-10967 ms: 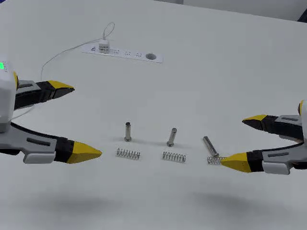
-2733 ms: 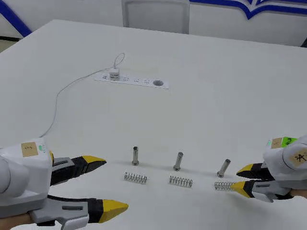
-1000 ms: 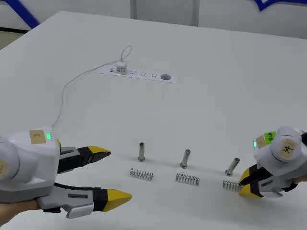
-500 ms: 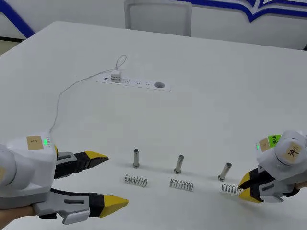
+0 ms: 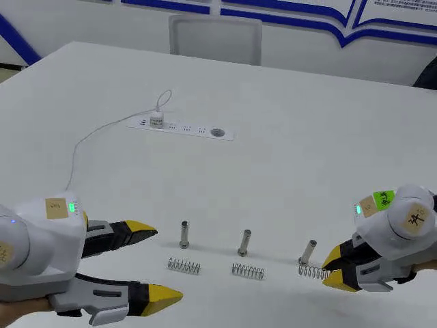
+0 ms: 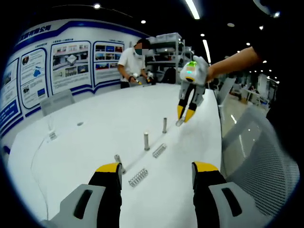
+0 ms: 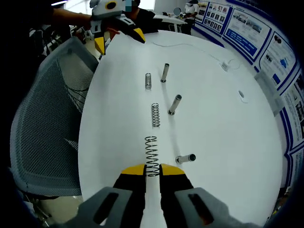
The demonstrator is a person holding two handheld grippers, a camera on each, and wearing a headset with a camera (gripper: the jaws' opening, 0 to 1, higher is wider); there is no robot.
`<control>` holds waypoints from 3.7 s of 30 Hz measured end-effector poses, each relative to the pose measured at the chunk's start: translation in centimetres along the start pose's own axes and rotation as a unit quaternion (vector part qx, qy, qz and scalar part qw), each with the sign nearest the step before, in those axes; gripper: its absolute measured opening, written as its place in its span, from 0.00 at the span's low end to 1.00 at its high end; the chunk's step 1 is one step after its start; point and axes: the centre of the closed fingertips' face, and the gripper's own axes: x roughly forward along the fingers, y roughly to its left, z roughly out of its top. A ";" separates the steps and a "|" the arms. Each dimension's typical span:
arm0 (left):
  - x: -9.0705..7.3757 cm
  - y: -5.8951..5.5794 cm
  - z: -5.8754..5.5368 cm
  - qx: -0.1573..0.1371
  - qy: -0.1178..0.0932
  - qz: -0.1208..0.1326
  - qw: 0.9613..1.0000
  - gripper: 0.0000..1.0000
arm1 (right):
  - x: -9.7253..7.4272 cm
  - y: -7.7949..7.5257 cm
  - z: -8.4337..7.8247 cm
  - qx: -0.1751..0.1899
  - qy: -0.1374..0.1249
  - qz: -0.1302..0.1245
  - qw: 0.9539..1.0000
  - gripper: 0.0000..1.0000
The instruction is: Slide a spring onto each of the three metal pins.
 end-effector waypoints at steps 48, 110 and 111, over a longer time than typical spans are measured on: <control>5.1 -6.4 4.7 0.061 -0.028 -0.104 0.992 0.44 | -2.9 5.4 11.3 -0.094 -0.067 0.014 0.993 0.11; 3.8 -8.5 5.2 0.106 -0.035 -0.164 0.980 0.10 | -3.0 7.4 12.8 -0.066 -0.139 0.037 0.987 0.12; 3.7 -8.5 5.2 0.109 -0.036 -0.166 0.979 0.10 | -2.9 7.5 12.8 -0.062 -0.140 0.040 0.987 0.12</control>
